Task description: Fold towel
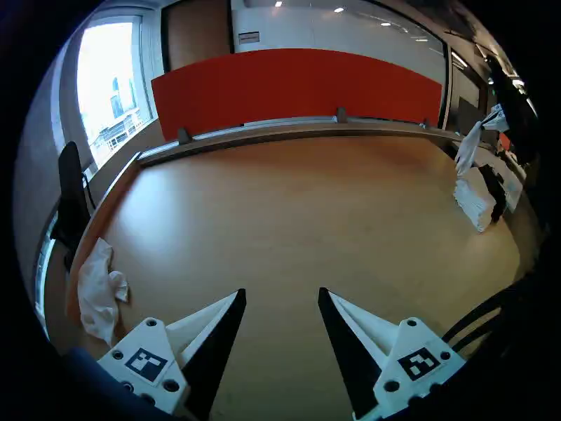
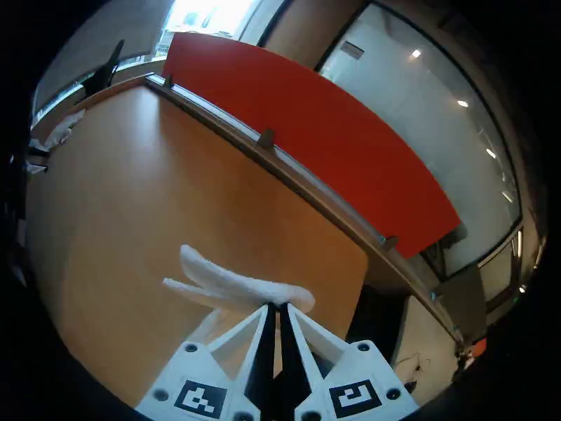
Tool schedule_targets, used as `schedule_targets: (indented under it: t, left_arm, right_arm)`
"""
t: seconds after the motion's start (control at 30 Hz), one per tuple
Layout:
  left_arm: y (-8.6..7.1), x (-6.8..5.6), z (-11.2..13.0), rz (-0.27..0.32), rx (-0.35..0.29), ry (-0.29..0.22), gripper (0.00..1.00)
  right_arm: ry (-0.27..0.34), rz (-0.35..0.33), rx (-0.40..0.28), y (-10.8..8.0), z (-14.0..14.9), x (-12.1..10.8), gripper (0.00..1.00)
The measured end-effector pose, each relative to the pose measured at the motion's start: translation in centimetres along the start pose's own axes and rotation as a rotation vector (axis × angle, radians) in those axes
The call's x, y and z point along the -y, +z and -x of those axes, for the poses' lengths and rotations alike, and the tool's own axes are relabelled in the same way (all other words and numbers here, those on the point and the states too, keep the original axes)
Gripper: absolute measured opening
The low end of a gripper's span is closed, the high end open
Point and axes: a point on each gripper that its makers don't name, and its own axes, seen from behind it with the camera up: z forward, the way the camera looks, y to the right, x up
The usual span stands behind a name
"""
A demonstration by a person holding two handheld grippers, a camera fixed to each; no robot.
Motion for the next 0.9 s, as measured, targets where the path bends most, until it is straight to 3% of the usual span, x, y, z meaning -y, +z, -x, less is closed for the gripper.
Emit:
schedule_targets:
  t: [0.5, 0.9]
  left_arm:
    - [-0.4, -0.8, 0.7, 0.009, 0.014, 0.014, 0.75]
    - [-0.7, -0.7, 1.1, 0.004, 0.021, 0.02, 0.76]
  right_arm:
    - [0.105, 0.029, 0.131, -1.7, 11.7, 0.7, 0.04]
    - [0.186, 0.032, 0.202, -1.1, 17.0, 2.2, 0.04]
